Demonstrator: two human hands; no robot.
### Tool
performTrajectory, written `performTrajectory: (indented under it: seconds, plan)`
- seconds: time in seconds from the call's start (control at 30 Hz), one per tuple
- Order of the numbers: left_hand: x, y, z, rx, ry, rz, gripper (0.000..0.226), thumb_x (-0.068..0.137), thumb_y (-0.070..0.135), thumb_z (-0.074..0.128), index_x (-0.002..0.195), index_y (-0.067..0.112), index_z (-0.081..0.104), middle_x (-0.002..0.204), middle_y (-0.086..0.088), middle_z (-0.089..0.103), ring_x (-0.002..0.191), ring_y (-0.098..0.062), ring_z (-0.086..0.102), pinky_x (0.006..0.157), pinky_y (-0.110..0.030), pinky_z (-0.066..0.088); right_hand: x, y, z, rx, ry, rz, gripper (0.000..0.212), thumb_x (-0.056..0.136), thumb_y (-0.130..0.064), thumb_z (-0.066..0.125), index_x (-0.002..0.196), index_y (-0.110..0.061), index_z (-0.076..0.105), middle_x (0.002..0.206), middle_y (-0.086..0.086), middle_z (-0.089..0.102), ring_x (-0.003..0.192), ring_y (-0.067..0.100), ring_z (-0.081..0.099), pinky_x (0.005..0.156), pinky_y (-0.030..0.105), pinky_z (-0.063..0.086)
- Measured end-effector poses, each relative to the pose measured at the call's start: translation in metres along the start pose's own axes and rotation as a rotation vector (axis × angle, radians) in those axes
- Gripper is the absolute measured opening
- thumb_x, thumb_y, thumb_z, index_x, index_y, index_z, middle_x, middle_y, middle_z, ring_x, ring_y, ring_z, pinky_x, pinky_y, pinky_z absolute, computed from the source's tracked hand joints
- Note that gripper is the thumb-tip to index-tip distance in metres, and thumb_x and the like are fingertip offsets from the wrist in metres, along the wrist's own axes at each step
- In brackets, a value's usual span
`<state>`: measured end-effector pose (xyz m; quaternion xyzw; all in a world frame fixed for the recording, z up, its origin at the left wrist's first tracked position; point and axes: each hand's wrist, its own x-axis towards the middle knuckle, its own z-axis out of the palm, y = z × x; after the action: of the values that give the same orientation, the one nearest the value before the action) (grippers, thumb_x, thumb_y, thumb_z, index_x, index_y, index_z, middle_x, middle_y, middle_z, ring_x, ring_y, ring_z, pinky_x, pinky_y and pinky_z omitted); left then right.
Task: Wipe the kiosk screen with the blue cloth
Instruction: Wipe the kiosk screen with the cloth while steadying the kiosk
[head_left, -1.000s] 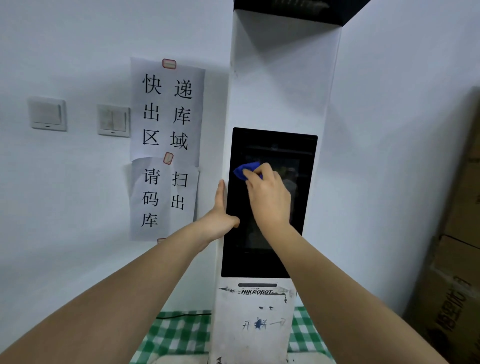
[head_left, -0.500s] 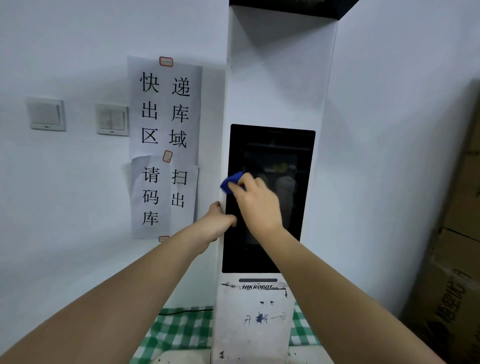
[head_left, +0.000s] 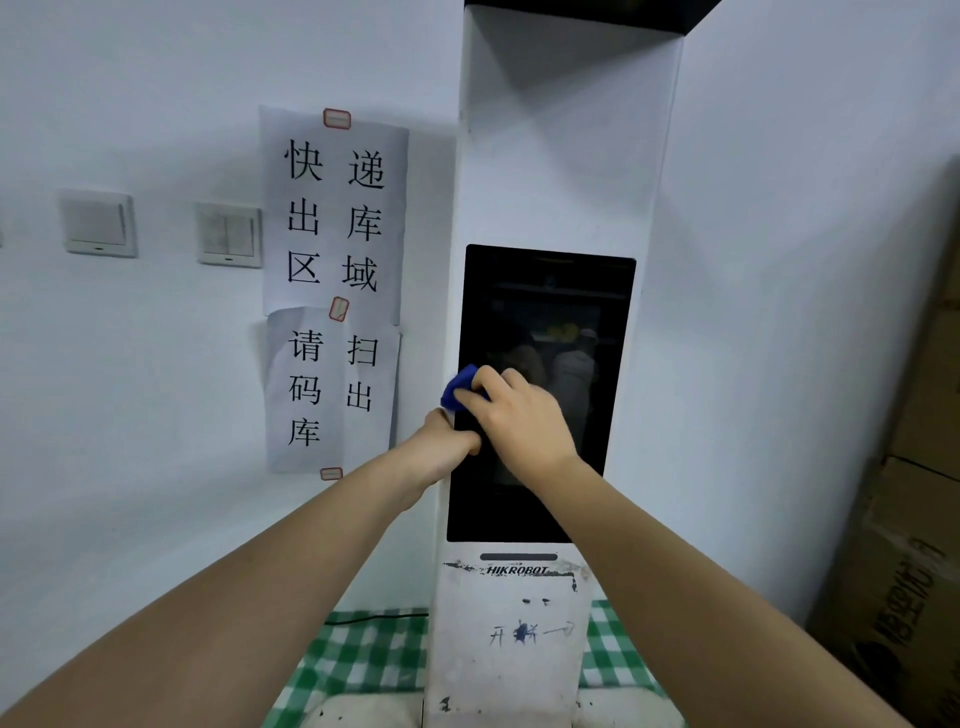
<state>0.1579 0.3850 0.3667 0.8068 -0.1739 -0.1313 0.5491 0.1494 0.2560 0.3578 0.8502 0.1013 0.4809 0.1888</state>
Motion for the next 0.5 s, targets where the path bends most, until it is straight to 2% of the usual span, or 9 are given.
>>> performTrajectory:
  seconds: [0.03,0.1,0.17,0.2,0.27,0.33,0.37,0.4,0.5]
  plan:
    - [0.000,0.000,0.000,0.002,0.002,0.010,0.061,0.088,0.011,0.048,0.143,0.015,0.023,0.089,0.005,0.046,0.078,-0.006,0.045,0.069,-0.022,0.040,0.002,0.006,-0.002,-0.006,0.004,0.024,0.055,0.052,-0.003,0.084,0.103,-0.015,0.070,0.092,0.006,0.061,0.067,0.023,0.056,0.045,0.026,0.036]
    - [0.000,0.000,0.002,0.010,0.012,0.023,0.072,0.088,0.011,0.049,0.149,0.020,0.012,0.115,-0.002,0.050,0.102,-0.018,0.052,0.083,-0.030,0.044,0.006,0.014,-0.004,0.029,0.039,0.218,0.052,0.059,-0.003,0.083,0.107,-0.015,0.069,0.094,0.006,0.060,0.069,0.023,0.056,0.043,0.024,0.033]
    - [0.000,0.002,0.004,0.009,0.027,0.040,0.082,0.088,0.011,0.050,0.152,0.024,-0.001,0.145,-0.008,0.035,0.127,-0.027,0.043,0.095,-0.031,0.039,0.007,0.014,-0.006,0.083,0.082,0.378,0.050,0.063,-0.003,0.082,0.110,-0.015,0.068,0.096,0.005,0.059,0.071,0.021,0.056,0.042,0.023,0.037]
    - [0.001,0.002,0.006,0.000,0.033,0.048,0.085,0.088,0.012,0.050,0.152,0.025,-0.005,0.153,-0.006,0.025,0.133,-0.027,0.037,0.097,-0.031,0.036,0.004,0.013,-0.005,0.088,0.081,0.373,0.051,0.063,-0.002,0.082,0.110,-0.014,0.068,0.095,0.005,0.059,0.071,0.021,0.056,0.041,0.023,0.037]
    - [0.001,0.004,0.009,-0.009,0.038,0.057,0.087,0.088,0.013,0.051,0.152,0.026,-0.008,0.158,-0.004,0.014,0.138,-0.025,0.030,0.100,-0.029,0.031,-0.006,0.013,-0.002,0.047,0.037,0.223,0.053,0.058,-0.001,0.083,0.107,-0.013,0.069,0.093,0.005,0.059,0.068,0.021,0.055,0.042,0.023,0.033]
    - [0.000,0.005,0.011,-0.003,0.035,0.053,0.087,0.089,0.012,0.051,0.152,0.025,-0.009,0.158,-0.004,0.011,0.139,-0.024,0.028,0.098,-0.028,0.030,-0.013,0.020,-0.004,0.003,-0.012,0.074,0.056,0.053,0.002,0.083,0.106,-0.013,0.070,0.091,0.006,0.059,0.066,0.022,0.054,0.043,0.024,0.029]
    - [0.001,0.005,0.011,0.000,0.036,0.053,0.087,0.089,0.012,0.051,0.152,0.025,-0.009,0.158,-0.004,0.011,0.139,-0.024,0.028,0.097,-0.027,0.030,-0.012,0.025,-0.006,-0.011,-0.018,0.059,0.056,0.054,0.001,0.082,0.106,-0.013,0.070,0.091,0.006,0.060,0.066,0.023,0.054,0.044,0.024,0.028]
    - [0.001,0.005,0.011,0.002,0.040,0.051,0.087,0.089,0.012,0.051,0.152,0.025,-0.009,0.158,-0.004,0.012,0.139,-0.024,0.028,0.096,-0.026,0.030,-0.010,0.031,-0.008,-0.019,-0.005,0.098,0.054,0.056,0.000,0.082,0.107,-0.014,0.069,0.091,0.006,0.060,0.067,0.024,0.055,0.044,0.024,0.028]
    - [0.001,0.006,0.010,0.013,0.037,0.045,0.087,0.090,0.012,0.050,0.152,0.025,-0.009,0.157,-0.005,0.015,0.139,-0.026,0.030,0.103,-0.031,0.032,-0.002,0.034,-0.009,0.069,0.104,0.401,0.042,0.069,-0.004,0.079,0.108,-0.016,0.069,0.095,0.004,0.061,0.072,0.023,0.057,0.041,0.024,0.033]
